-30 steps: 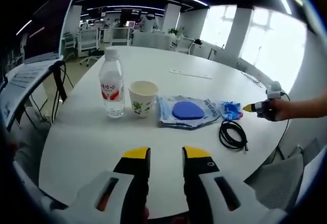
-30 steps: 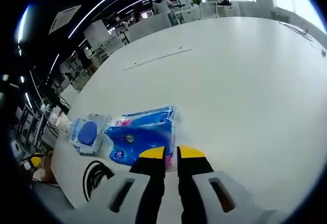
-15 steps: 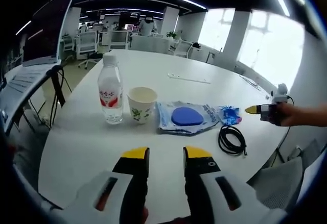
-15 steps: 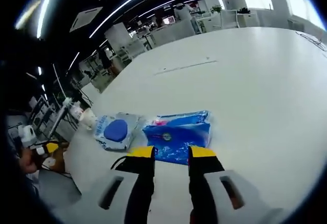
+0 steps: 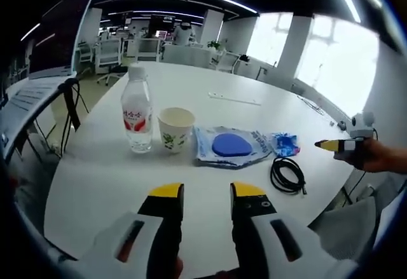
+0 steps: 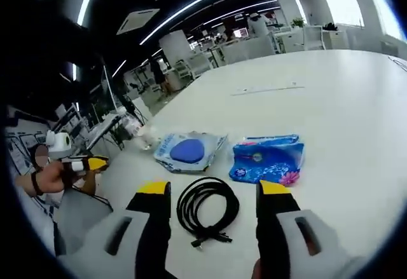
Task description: Arrange the tabletop items into an orderly group along one side of the table until the central work area is clear of visible clutter.
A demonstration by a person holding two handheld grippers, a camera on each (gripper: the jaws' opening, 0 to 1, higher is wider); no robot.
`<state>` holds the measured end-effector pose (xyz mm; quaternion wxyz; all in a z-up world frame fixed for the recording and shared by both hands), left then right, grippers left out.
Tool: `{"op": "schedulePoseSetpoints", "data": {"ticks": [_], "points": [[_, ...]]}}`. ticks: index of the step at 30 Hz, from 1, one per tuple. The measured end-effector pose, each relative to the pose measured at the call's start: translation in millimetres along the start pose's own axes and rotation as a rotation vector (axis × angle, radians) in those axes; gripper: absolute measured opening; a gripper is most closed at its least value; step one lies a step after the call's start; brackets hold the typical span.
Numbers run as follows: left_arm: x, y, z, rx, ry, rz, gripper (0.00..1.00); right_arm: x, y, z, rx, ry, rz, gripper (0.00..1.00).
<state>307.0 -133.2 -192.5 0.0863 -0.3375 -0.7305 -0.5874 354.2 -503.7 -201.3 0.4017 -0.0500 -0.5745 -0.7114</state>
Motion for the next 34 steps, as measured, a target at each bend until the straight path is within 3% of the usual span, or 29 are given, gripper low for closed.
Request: {"op": "schedulePoseSetpoints", "data": {"ticks": [14,34], "points": [[-3,-3.1,-4.9,-0.015,-0.017,-0.006,0.32,19,-14.5,21,0.1,0.02,0.062,0.65],[-1,-10.0,-9.9,0.003,-0.024,-0.018,0.35,30,-26.9,22,0.099,0.023,0.123,0.73]]}}
Point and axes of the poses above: the point that each gripper's makers call its tool centre point, and the gripper's own axes: x roughly backward along the fingers, z roughly to its left, y roughly out of its top, the point moved 7 cm from there along x, roughly backward along the fingers, and after that the axes turned 5 degrees about -y, right-handed, at the moved point
